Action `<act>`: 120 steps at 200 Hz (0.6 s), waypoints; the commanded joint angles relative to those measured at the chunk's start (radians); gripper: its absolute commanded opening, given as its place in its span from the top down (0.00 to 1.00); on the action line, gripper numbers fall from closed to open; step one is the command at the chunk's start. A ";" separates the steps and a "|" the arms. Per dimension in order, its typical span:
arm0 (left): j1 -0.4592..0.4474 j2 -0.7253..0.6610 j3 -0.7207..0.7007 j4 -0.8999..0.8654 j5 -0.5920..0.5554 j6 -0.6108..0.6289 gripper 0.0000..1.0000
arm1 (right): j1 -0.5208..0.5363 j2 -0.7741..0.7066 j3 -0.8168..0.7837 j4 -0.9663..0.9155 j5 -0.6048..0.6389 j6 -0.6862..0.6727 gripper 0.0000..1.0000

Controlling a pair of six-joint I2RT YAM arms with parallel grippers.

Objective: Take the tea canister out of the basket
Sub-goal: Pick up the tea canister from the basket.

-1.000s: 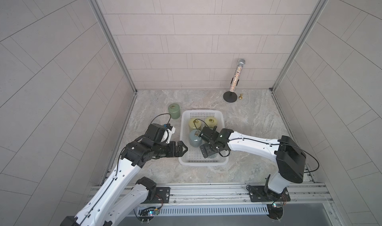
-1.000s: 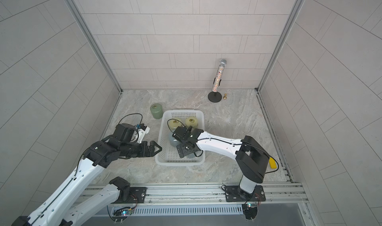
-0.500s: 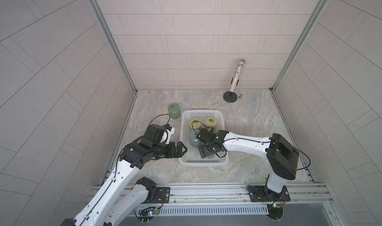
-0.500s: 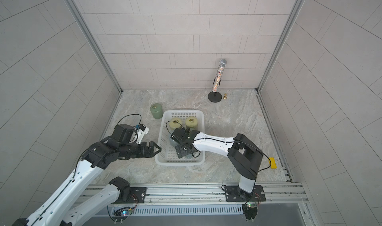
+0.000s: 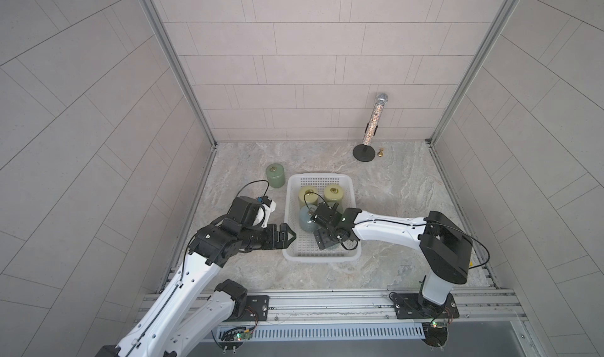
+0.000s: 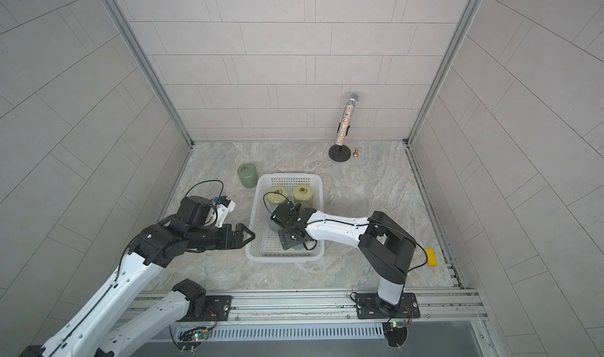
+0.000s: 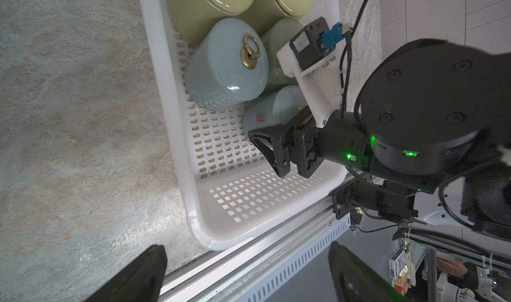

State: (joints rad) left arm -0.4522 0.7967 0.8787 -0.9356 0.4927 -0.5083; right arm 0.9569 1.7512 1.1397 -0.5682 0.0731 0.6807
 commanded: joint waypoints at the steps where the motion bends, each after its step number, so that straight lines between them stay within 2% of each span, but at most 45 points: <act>1: -0.005 -0.004 0.031 -0.018 -0.008 -0.001 0.00 | -0.006 0.000 -0.034 -0.027 0.027 0.000 0.16; 30: -0.005 -0.002 0.031 -0.019 -0.016 -0.002 0.00 | -0.006 -0.046 -0.038 -0.040 0.033 -0.007 0.22; 120: -0.005 0.021 0.057 0.017 -0.051 -0.004 0.00 | -0.004 -0.205 0.055 -0.191 0.056 -0.022 0.22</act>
State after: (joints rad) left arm -0.4522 0.8108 0.8974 -0.9363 0.4675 -0.5083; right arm 0.9562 1.6287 1.1358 -0.6731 0.0788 0.6689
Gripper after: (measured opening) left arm 0.999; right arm 0.858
